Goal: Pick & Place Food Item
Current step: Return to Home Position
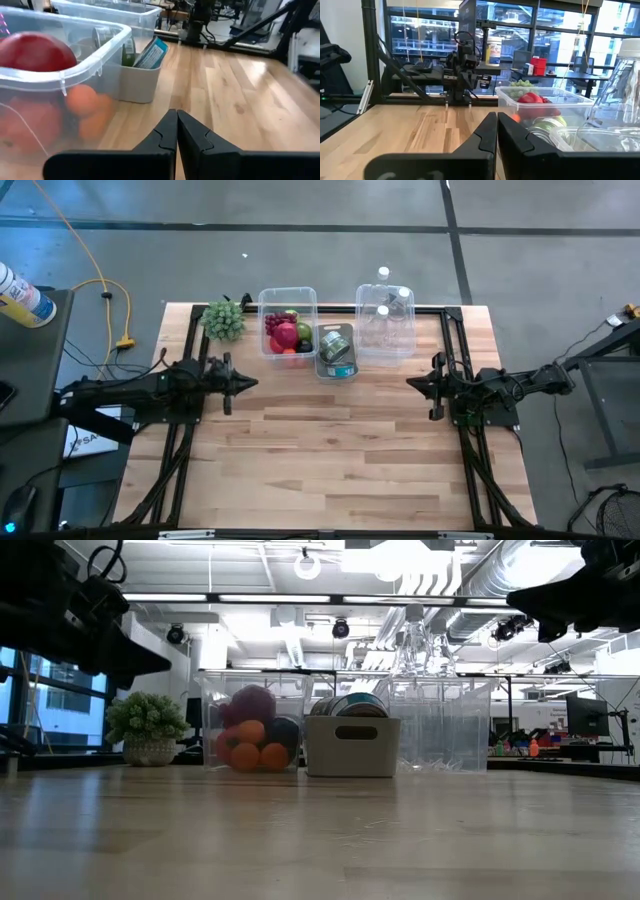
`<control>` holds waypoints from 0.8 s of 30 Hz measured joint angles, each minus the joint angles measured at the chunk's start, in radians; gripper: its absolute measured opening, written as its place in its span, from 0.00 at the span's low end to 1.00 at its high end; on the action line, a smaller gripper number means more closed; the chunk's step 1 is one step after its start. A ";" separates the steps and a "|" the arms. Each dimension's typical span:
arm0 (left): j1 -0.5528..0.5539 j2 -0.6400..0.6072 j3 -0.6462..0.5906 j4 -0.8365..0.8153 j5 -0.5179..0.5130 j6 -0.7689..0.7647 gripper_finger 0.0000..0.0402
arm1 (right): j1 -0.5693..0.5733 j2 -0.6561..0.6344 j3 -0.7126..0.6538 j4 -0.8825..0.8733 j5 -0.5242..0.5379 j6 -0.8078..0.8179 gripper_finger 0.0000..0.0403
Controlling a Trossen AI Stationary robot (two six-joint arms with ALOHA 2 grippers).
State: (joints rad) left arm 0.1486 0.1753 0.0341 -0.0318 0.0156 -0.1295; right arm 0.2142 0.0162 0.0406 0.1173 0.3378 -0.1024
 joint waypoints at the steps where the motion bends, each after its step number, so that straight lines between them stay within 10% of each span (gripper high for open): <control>1: 0.000 0.005 0.000 0.011 -0.005 0.019 0.00 | 0.000 0.000 0.000 0.000 0.000 0.000 0.01; 24: 0.000 0.014 -0.001 0.113 -0.031 0.002 0.00 | 0.000 0.000 0.000 -0.002 0.000 0.000 0.01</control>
State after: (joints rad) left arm 0.1486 0.1898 0.0334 0.0807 -0.0151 -0.1276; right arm 0.2142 0.0166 0.0410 0.1158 0.3382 -0.1024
